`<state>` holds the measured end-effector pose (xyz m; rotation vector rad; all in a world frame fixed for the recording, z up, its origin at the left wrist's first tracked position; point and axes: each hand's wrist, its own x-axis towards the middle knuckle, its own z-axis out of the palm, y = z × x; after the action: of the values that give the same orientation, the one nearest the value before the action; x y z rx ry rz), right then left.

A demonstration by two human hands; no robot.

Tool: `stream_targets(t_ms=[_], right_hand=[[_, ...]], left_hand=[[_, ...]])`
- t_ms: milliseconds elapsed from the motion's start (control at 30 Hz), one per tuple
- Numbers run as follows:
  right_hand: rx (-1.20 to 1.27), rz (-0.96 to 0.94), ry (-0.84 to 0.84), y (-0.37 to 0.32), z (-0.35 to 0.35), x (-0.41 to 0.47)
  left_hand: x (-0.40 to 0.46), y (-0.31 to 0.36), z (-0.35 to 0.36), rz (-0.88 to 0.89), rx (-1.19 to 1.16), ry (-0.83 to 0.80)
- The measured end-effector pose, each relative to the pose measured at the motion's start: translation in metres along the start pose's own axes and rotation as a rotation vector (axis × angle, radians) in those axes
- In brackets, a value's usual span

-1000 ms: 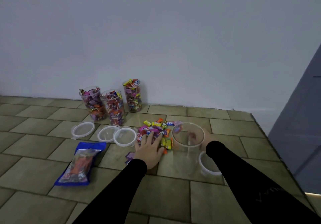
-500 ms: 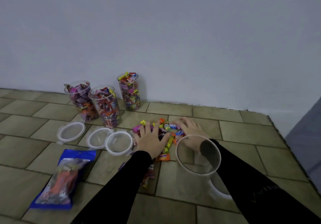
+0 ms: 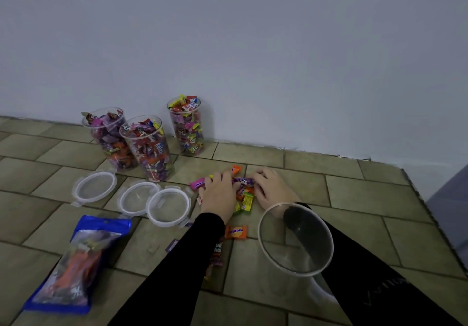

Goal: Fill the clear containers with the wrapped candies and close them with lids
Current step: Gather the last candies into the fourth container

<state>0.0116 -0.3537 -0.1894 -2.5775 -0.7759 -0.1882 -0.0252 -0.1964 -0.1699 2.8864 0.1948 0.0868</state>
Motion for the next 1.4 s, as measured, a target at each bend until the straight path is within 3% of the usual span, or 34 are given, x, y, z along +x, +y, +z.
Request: stream_targets(t_ms=[267, 500, 833, 1033, 1400], right_hand=[[-0.044, 0.061, -0.080, -0.013, -0.010, -0.007], [0.115, 0.235, 0.010, -0.015, -0.024, -0.015], [0.432, 0.272, 0.369, -0.030, -0.068, -0.012], [0.544, 0.242, 0.570, -0.056, -0.112, -0.014], [1.018, 0.254, 0.776, -0.120, -0.167, -0.055]], left_hand=[[0.014, -0.001, -0.007, 0.056, -0.155, -0.138], [-0.001, 0.000, -0.011, 0.103, -0.314, -0.002], [-0.013, 0.016, -0.044, 0.138, -0.616, 0.166], [-0.036, 0.039, -0.085, 0.205, -0.923, 0.278], [-0.086, 0.067, -0.144, 0.247, -1.360, 0.382]])
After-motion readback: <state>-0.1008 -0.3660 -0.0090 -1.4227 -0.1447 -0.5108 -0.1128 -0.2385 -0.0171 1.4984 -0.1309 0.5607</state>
